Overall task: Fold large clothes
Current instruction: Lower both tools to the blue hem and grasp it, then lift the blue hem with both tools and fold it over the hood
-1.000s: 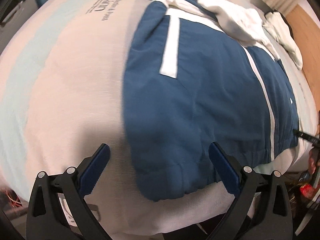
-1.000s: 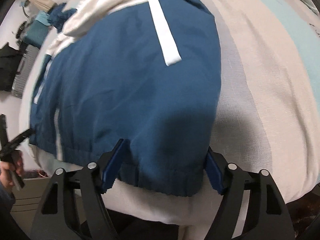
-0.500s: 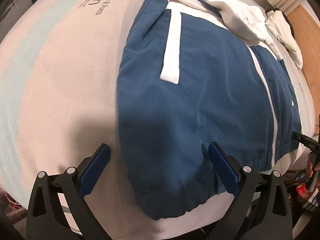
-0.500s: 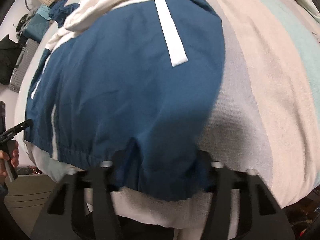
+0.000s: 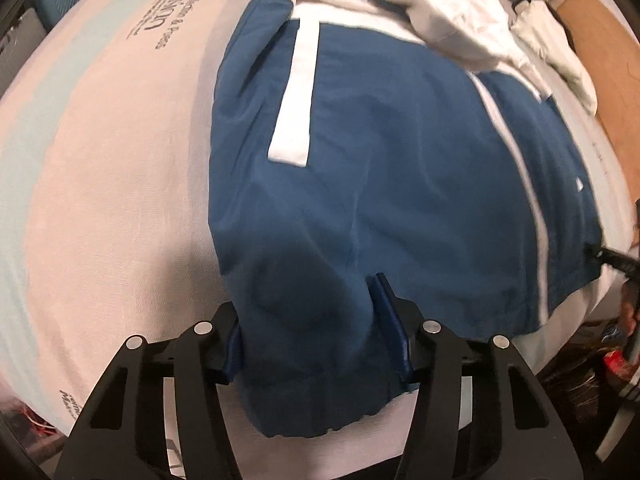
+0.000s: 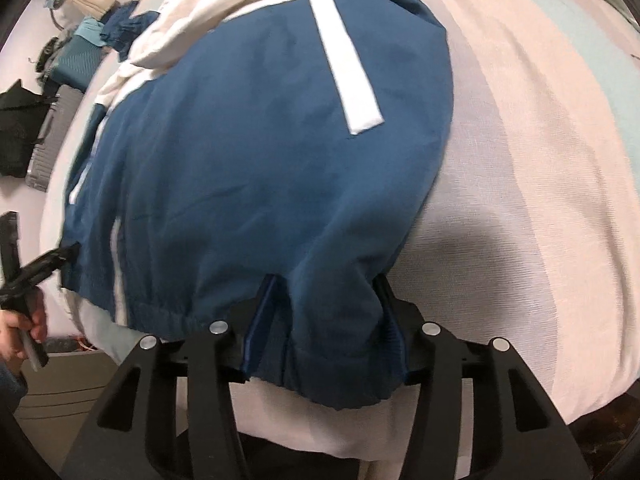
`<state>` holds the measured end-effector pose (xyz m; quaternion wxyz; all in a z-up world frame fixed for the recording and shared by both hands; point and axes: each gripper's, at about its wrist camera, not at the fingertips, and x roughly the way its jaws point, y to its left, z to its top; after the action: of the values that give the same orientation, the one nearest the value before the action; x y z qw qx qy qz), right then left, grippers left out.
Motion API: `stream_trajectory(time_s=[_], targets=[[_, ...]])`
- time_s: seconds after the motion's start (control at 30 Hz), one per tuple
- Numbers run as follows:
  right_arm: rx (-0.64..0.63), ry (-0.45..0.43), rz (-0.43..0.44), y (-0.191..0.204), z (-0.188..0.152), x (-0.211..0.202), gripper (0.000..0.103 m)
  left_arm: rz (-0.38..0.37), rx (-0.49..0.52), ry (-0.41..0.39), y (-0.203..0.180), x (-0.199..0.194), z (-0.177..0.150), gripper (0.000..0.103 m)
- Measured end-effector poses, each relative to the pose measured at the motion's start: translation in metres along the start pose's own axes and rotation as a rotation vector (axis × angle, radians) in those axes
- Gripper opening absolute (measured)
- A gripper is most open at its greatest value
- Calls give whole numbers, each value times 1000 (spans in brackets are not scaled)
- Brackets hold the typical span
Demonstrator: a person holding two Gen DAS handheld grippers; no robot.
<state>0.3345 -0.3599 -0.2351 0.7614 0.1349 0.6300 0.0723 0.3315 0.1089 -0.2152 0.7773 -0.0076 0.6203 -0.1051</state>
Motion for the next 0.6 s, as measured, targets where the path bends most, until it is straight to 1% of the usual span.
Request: stream_trajectory(time_s=[0.03,0.1,0.17,0.23,0.27,0.3,0.33,0.37,0.4,0.43,0.5,0.53,0.6], targets=[[-1,5,0,0,-1,0,47,10,2,2,1,1,-1,57],[-19,24,-34,-1,-2,4,48,24,-10,8,1,4,0,61],[-15,30,-41,-3,-2,5,49,26,-28,10,1,6,2,63],[-25,35,-59,-1,-1,7,51,41,-31,18,-2,8,3,72],[-38,37,-72,3,0,8,52,42,-37,17,-3,8,3,72],[-48,38,-85,8,0,10,51,46,-39,15,-3,8,3,71],[-54,38,-97,10,0,10,47,48,-41,14,-4,8,4,62],[-59,41,-101,12,1,10,36,44,-47,7,-4,5,4,54],[-58,43,-101,13,2,9,29,38,-52,5,-5,4,3,42],[-51,42,-101,17,3,9,21,31,-58,7,-5,2,4,38],[-32,42,-87,18,6,5,13,15,-59,8,-9,1,7,12],[-30,40,-85,19,6,4,12,11,-54,5,-6,-5,7,7],[-27,39,-82,22,8,1,9,18,-29,5,-14,-10,11,4]])
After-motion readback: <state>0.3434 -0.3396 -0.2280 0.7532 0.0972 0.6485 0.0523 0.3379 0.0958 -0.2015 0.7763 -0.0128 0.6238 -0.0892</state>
